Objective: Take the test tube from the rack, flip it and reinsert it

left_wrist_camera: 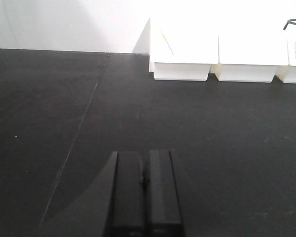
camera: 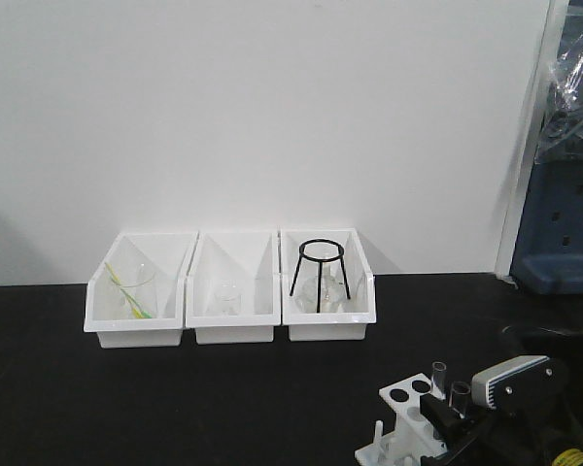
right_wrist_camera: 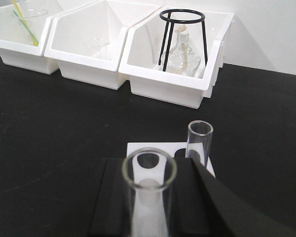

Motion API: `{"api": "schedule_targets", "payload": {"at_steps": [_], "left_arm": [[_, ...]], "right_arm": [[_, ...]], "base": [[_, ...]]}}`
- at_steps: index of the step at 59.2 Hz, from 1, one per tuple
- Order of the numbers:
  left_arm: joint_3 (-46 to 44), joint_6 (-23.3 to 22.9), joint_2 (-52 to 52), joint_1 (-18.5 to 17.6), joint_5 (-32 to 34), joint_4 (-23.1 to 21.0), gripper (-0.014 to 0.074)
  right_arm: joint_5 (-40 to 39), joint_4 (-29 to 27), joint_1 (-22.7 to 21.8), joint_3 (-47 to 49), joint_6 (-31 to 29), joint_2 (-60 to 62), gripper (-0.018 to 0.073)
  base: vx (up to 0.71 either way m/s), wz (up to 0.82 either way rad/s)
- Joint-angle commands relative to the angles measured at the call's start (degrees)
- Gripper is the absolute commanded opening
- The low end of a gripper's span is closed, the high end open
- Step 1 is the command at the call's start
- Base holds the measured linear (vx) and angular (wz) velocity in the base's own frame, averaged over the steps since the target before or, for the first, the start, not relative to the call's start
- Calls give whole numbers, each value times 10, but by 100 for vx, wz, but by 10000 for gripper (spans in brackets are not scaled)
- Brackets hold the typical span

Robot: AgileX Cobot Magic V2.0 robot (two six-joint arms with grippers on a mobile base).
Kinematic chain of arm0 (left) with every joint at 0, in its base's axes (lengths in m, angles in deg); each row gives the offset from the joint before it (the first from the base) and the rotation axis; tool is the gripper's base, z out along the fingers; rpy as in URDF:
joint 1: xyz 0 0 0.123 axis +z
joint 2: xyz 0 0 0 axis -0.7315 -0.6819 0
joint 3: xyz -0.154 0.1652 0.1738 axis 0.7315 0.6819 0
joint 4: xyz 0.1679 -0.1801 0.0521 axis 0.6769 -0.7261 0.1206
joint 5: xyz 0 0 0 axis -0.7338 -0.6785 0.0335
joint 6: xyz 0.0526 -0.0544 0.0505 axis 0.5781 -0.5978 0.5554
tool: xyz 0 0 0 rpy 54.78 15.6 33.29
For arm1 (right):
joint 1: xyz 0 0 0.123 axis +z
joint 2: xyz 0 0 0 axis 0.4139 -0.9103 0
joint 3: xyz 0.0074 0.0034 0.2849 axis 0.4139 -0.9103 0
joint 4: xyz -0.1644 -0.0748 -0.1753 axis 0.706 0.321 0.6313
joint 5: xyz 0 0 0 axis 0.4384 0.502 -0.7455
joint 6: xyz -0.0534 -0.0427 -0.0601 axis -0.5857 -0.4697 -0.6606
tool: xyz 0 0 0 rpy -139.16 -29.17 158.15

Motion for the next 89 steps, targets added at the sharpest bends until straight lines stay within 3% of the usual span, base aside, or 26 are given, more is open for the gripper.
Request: {"api": "schedule_targets", "payload": {"at_steps": [1, 12, 20, 50, 57, 66, 74, 87, 89], "left_arm": [[1, 0, 7, -5, 45, -3, -6], [1, 0, 7, -5, 45, -3, -6], [1, 0, 7, -5, 45, -3, -6], [1, 0, 7, -5, 45, -3, -6], [1, 0, 7, -5, 45, -3, -6], [1, 0, 7, -5, 45, -3, -6], [1, 0, 7, -5, 45, -3, -6], [1, 0, 7, -5, 45, -3, -6], [1, 0, 7, -5, 45, -3, -6]], "right_arm": [[-48, -1, -3, 16, -3, 17, 229], [-63, -5, -3, 16, -3, 17, 389], [-70, -11, -3, 16, -3, 17, 447], [-80, -39, -3, 19, -18, 152, 458], [-10, -37, -3, 40, -17, 209, 458], [145, -36, -3, 90, -11, 279, 452], [273, -36, -3, 135, -2, 333, 367], [406, -36, -3, 149, -2, 406, -17], [422, -36, -3, 149, -2, 415, -15]], "base": [[0, 0], [0, 0], [0, 0], [0, 0], [0, 0], [0, 0], [0, 0], [0, 0], [0, 0]]}}
